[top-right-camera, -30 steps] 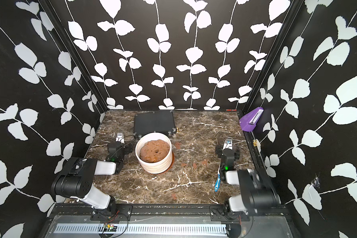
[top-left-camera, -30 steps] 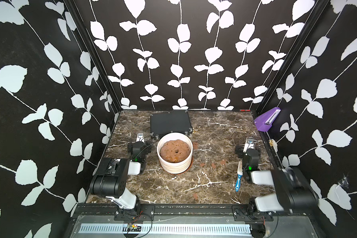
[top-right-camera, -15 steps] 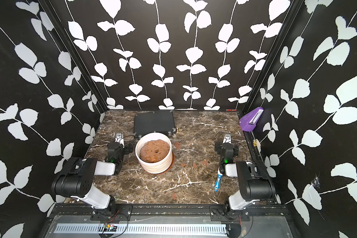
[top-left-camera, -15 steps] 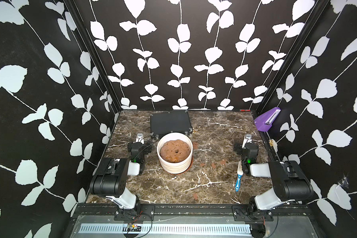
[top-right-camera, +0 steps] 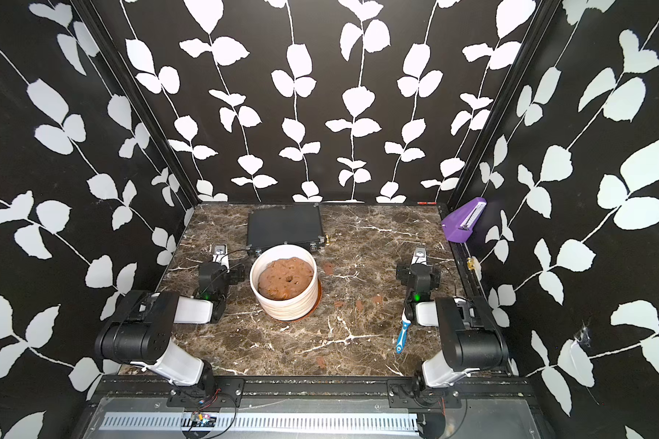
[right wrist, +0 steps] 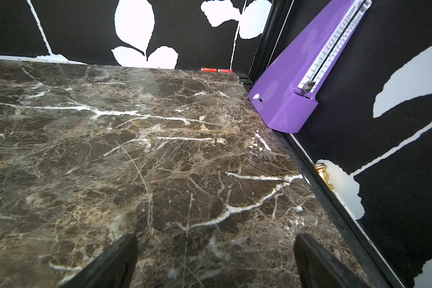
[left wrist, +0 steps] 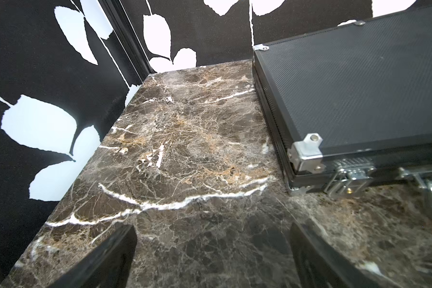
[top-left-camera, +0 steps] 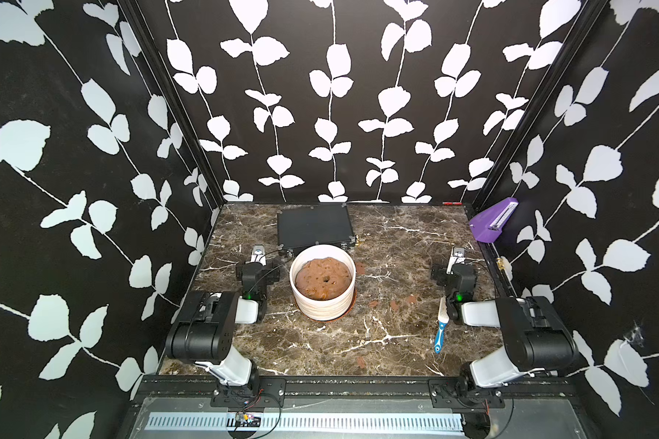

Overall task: Scrub the dried mud off the ceramic pot
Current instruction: Reset both arms

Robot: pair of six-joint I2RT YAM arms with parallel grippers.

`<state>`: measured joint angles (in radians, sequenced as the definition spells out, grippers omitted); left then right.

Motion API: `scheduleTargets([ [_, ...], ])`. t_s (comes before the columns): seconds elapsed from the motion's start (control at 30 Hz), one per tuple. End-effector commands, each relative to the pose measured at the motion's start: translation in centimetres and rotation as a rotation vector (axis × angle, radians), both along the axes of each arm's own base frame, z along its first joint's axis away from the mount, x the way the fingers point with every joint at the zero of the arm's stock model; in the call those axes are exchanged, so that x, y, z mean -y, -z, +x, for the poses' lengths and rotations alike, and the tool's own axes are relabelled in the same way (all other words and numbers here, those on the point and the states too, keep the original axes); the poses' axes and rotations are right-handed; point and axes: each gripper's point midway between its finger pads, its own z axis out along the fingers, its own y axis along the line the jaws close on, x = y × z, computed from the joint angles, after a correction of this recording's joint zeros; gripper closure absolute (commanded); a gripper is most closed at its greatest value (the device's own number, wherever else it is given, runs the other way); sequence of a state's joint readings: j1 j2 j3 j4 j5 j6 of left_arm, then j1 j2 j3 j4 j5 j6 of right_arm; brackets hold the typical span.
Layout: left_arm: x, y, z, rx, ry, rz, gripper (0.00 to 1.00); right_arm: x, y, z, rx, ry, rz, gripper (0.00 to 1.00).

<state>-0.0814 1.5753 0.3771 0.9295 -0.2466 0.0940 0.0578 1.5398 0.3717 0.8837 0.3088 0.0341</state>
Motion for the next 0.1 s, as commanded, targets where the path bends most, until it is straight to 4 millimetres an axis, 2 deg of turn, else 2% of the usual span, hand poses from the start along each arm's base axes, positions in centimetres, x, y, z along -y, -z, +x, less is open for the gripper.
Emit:
scheduleTargets([
  [0.0, -0.01, -1.06, 0.30, 0.038, 0.000, -0.010, 0.01, -0.03, -0.93, 0.37, 0.031, 0.001, 0.010, 0.01],
  [0.07, -0.01, -1.09, 0.30, 0.038, 0.000, -0.009, 0.01, -0.05, -0.88, 0.26, 0.030, -0.001, 0.010, 0.01],
])
